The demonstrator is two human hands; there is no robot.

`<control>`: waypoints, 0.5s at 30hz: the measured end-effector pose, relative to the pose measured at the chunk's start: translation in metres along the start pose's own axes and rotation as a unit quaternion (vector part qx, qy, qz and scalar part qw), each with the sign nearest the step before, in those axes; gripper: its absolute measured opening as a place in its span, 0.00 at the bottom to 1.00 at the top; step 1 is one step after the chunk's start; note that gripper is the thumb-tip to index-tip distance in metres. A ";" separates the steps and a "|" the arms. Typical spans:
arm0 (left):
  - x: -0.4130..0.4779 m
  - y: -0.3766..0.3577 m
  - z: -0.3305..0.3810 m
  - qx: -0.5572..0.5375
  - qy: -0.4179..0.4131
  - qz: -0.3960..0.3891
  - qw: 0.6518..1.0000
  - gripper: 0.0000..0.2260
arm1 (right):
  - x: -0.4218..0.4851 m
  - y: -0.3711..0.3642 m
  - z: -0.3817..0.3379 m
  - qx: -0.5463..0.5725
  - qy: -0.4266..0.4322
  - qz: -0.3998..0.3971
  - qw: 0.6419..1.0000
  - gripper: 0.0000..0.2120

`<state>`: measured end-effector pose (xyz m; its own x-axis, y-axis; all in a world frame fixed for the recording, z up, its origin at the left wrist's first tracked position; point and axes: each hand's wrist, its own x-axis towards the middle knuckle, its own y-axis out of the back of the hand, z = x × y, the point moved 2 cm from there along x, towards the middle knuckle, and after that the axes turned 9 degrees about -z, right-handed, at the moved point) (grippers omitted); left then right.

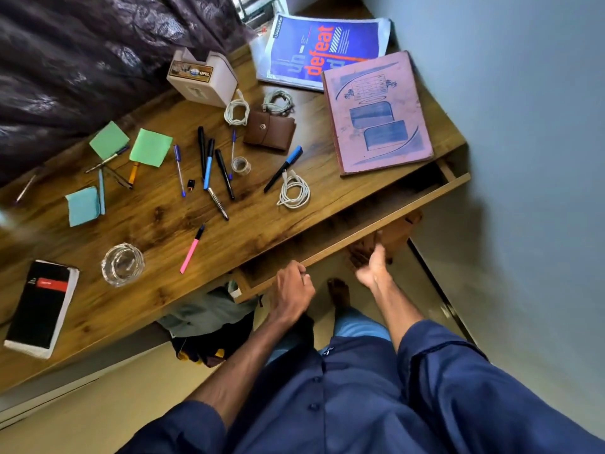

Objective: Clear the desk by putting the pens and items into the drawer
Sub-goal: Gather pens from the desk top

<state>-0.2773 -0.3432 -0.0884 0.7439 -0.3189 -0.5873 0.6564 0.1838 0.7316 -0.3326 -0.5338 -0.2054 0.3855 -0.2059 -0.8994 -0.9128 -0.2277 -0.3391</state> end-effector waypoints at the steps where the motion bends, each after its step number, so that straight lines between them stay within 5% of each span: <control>1: 0.000 0.002 0.000 0.021 -0.019 0.011 1.000 0.08 | -0.007 0.005 -0.003 -0.042 0.040 0.034 0.998 0.21; 4: 0.006 0.012 -0.002 0.066 -0.066 0.032 0.995 0.11 | -0.053 0.003 -0.021 -0.233 0.240 0.072 0.940 0.13; 6: 0.011 0.012 -0.007 0.076 -0.084 0.018 0.993 0.13 | -0.088 -0.013 -0.031 -0.398 0.376 0.014 0.837 0.16; 8: 0.011 0.006 -0.013 0.075 -0.085 -0.009 0.993 0.11 | -0.104 -0.035 -0.028 -0.549 0.471 -0.077 0.687 0.11; 11: 0.008 -0.002 -0.018 0.088 -0.094 -0.012 0.992 0.09 | -0.088 -0.061 -0.006 -0.767 0.418 -0.157 0.460 0.19; 14: 0.001 -0.005 -0.017 0.093 -0.102 -0.022 0.990 0.10 | -0.080 -0.059 0.018 -0.886 0.327 -0.120 0.305 0.24; 15: -0.001 -0.006 -0.017 0.096 -0.106 -0.027 0.989 0.10 | -0.079 -0.052 0.021 -0.895 0.325 -0.114 0.284 0.26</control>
<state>-0.2796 -0.3281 -0.0984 0.6524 -0.5152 -0.5559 0.6429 -0.0123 0.7659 -0.3182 -0.4853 -0.1222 0.8811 0.0086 -0.4729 0.4526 -0.3059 0.8376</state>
